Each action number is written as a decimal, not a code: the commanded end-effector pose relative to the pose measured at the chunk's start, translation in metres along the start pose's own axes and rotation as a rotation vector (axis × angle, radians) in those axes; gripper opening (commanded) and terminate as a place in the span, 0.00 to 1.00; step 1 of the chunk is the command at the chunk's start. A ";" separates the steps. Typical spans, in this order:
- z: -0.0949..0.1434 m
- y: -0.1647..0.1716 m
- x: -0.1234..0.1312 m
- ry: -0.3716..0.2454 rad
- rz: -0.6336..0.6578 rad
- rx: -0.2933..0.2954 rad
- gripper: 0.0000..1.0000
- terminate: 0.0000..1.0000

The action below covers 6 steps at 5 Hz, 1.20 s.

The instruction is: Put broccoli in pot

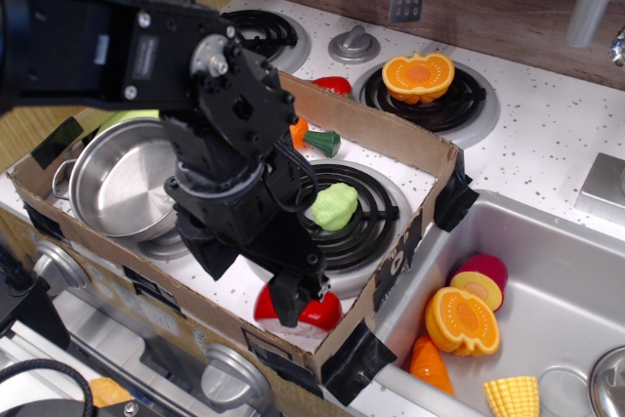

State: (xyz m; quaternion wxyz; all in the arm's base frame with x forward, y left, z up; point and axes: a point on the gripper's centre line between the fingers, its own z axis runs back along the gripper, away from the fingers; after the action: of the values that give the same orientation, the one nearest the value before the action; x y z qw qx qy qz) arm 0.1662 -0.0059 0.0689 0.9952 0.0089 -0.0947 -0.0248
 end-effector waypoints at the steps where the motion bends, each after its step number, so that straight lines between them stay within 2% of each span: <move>1: 0.000 0.000 0.000 0.000 0.000 0.000 1.00 0.00; 2: 0.000 0.011 0.019 -0.028 -0.039 0.029 1.00 0.00; 4: 0.003 0.028 0.065 -0.037 -0.137 0.068 1.00 0.00; 6: -0.024 0.031 0.089 -0.079 -0.192 0.034 1.00 0.00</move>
State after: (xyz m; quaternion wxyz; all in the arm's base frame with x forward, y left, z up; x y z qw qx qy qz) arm 0.2519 0.0204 0.0522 0.9859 0.0263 -0.1157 -0.1178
